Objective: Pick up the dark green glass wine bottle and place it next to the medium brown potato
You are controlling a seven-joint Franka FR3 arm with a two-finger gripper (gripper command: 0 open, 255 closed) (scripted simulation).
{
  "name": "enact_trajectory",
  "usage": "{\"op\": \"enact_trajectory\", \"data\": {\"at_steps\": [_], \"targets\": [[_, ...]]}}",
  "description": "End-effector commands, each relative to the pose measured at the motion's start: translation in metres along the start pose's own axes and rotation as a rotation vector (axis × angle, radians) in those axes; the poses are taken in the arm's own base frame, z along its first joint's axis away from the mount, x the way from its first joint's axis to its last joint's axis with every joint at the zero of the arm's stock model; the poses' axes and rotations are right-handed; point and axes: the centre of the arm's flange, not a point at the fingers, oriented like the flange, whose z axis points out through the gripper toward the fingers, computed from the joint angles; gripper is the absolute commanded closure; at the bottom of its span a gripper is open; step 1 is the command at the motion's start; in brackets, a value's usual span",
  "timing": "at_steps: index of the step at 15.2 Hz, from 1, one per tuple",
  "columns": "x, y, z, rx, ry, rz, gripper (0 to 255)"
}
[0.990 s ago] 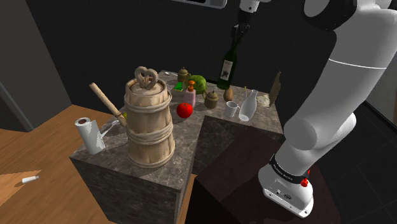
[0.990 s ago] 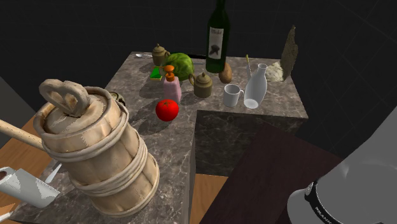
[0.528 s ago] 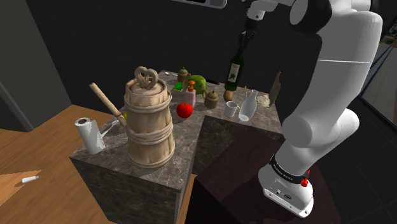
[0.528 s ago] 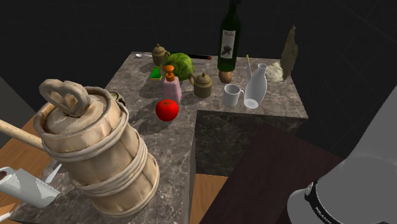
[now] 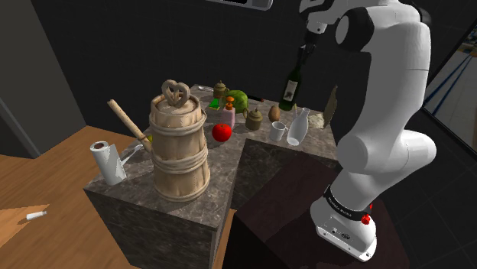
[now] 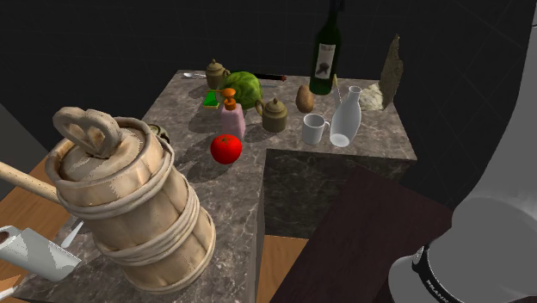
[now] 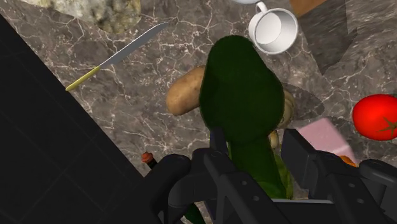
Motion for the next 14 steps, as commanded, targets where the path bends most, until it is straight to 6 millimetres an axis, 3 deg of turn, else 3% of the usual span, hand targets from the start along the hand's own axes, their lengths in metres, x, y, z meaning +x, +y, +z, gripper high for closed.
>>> {"op": "enact_trajectory", "data": {"at_steps": [1,2,14], "targets": [[-0.003,0.024,0.011,-0.001,0.001,-0.001,255],[-0.005,0.037,0.016,-0.001,0.001,-0.001,255],[-0.012,0.035,0.079,-0.001,0.001,-0.001,255]]}}
